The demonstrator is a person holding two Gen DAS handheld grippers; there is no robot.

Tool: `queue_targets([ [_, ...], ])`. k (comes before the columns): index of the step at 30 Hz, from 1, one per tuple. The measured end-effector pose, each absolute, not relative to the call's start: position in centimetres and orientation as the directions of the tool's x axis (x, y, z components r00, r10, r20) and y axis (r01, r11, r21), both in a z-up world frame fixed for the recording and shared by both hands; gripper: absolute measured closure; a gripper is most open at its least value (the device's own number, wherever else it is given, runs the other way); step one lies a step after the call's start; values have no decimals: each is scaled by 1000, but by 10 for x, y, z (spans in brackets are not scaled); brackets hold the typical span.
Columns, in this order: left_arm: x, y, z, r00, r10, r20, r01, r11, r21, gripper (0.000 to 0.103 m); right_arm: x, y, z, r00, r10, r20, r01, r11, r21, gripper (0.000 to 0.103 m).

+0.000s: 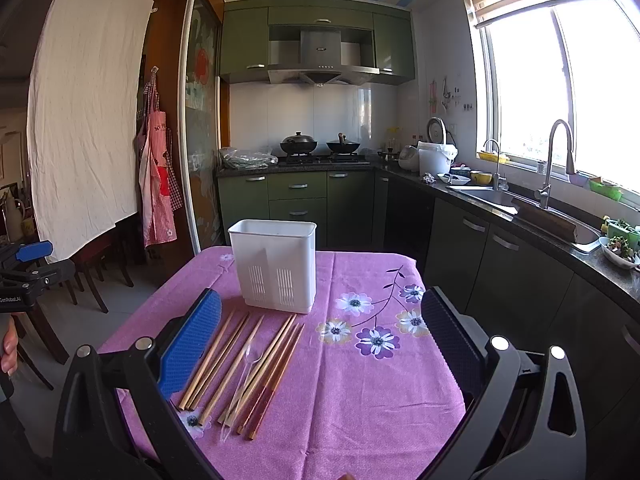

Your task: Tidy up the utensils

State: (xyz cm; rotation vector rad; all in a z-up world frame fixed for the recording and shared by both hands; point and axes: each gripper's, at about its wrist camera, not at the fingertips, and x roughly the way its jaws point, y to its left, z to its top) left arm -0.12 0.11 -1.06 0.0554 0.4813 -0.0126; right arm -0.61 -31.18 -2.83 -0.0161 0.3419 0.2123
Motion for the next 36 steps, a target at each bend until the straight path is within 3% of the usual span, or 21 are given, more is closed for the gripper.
queue_targets([
  [5,14,1,-17,862,-22,-507,49,998,40,6,7,-311,-38,903,217,-371,-221,975,34,4],
  [13,99,-4,-62,679,-118,-724,125,991,-45,6,71,-300,-65,822,181,-540,-241,970,-42,4],
  [17,141,-11,-90,575,-110,-810,116,992,-52,6,107,-289,-78,775,165,-610,-269,960,-82,4],
  [26,186,-34,-132,381,-46,-923,119,993,0,6,185,-280,-117,531,231,-815,-314,947,64,4],
  [29,186,-39,-140,330,-16,-944,117,993,24,15,202,-278,-128,459,223,-860,-307,948,82,4],
  [31,185,-39,-146,281,1,-960,110,993,34,27,210,-274,-134,413,235,-880,-322,941,100,4],
  [36,181,-39,-155,191,19,-981,84,996,36,37,221,-266,-143,351,233,-907,-338,935,109,11],
])
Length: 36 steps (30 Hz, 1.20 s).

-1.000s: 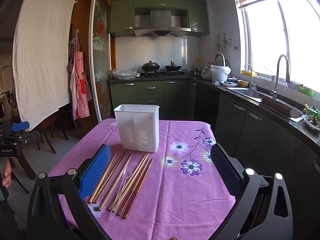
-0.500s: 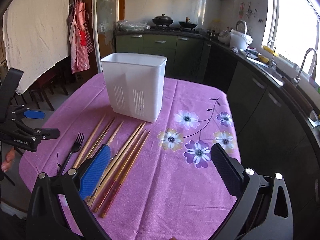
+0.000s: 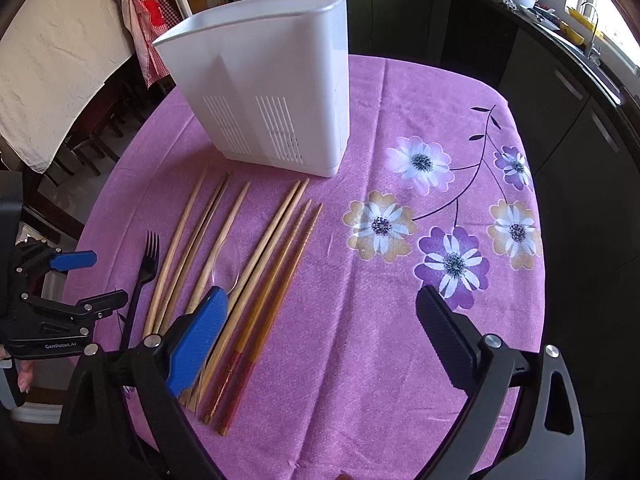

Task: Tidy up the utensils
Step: 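Lower the left gripper onto the black fork and close on its handle, then lift the black fork with the left gripper while the right gripper grasps the clear spoon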

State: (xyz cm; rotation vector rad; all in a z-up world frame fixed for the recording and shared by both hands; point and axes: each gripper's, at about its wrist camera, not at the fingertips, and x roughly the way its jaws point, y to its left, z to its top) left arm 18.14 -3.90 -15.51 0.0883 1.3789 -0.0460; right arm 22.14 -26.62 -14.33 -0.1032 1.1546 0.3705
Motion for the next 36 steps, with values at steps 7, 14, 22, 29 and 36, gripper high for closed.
queue_targets([
  [7,185,-46,-176,92,17,-996,73,997,23,66,226,-260,-144,323,253,-912,-358,925,129,22],
  [14,190,-54,-184,82,2,-997,57,998,7,85,221,-253,-142,310,251,-917,-388,914,119,30],
  [22,201,-65,-185,93,-12,-996,47,999,-7,93,218,-233,-137,256,285,-924,-438,886,152,30],
  [29,206,-54,-175,173,-5,-985,46,999,3,94,210,-202,-154,130,273,-953,-471,863,183,67],
  [36,201,-44,-148,262,-24,-965,51,999,-11,94,213,-183,-179,83,186,-979,-445,886,131,82],
])
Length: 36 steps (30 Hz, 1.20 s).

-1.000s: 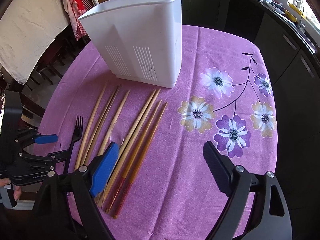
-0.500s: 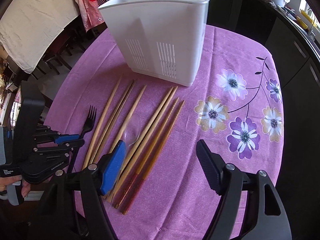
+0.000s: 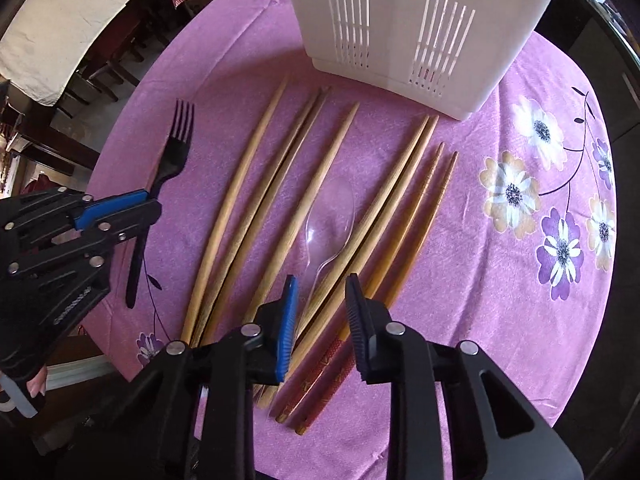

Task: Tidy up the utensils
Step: 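Lift the black fork with the left gripper while the right gripper grasps the clear spoon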

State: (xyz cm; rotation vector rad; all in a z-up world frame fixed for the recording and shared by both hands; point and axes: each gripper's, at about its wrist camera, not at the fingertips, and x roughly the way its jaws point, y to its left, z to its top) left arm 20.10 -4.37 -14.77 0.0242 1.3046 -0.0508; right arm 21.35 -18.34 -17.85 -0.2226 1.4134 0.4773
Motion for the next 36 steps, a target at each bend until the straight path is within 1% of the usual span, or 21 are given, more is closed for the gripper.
queue_targets([
  [4,191,-31,-143,284,-38,-958,62,998,-21,94,215,-177,-182,57,172,-983,-434,891,131,87],
  [12,179,-24,-142,322,-55,-945,91,995,-27,94,216,-171,-185,24,138,-990,-408,906,117,87],
  [22,173,-28,-114,420,-52,-906,125,992,1,94,218,-147,-201,-13,97,-995,-410,907,94,88],
  [25,171,-29,-107,438,-58,-897,135,991,1,94,219,-136,-206,-16,83,-996,-417,905,82,89],
  [27,170,-32,-102,454,-61,-889,142,990,5,94,219,-133,-207,14,64,-998,-431,901,52,94],
  [29,169,-33,-94,473,-67,-879,141,990,1,94,217,-136,-207,28,87,-996,-425,903,67,94],
  [32,168,-32,-72,521,-101,-848,148,989,-27,94,215,-146,-201,36,190,-981,-402,901,160,94],
  [34,167,-34,-50,573,-126,-810,161,986,-39,94,211,-155,-195,38,280,-959,-398,885,242,94],
  [36,169,-36,-24,629,-166,-760,178,982,-67,94,205,-166,-186,68,345,-936,-402,868,291,94],
])
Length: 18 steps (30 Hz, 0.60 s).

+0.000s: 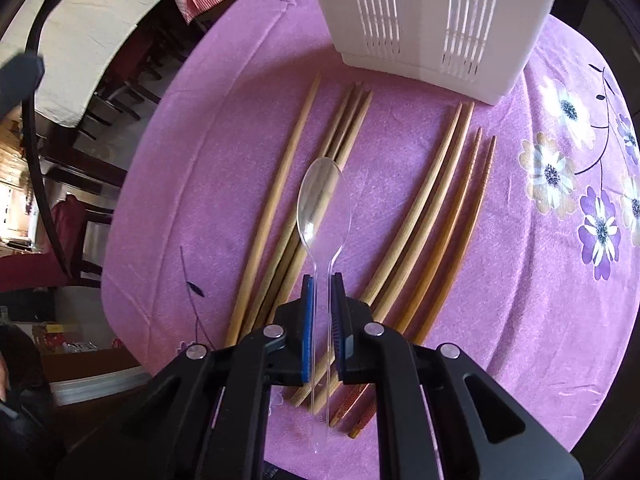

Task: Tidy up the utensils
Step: 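Lift the black fork with the left gripper while the right gripper grasps the clear spoon, then drop the fork into the white caddy with the left gripper while the right gripper drops the spoon in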

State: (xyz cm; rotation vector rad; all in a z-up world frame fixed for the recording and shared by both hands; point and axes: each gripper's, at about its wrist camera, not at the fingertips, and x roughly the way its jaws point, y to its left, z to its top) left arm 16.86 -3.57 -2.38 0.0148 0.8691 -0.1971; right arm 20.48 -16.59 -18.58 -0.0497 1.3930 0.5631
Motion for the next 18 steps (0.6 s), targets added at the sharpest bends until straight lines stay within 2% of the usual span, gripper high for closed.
queue_targets([
  [3,177,-39,13,715,-220,-664,202,974,-106,94,196,-182,-169,125,436,-891,-407,842,355,94],
  [6,192,-54,44,827,-228,-513,221,972,-75,94,186,-199,-156,169,503,-848,-409,818,404,94],
  [7,199,-61,50,859,-226,-459,223,973,-62,94,184,-204,-152,188,515,-836,-409,815,410,94],
  [10,224,-77,52,899,-228,-375,229,972,-43,94,175,-220,-142,224,553,-802,-407,801,439,94],
  [14,267,-94,33,906,-215,-363,219,975,-31,94,158,-252,-126,285,578,-765,-428,790,439,94],
  [18,304,-104,3,896,-181,-405,185,982,-29,94,148,-269,-104,353,596,-721,-452,783,427,94],
])
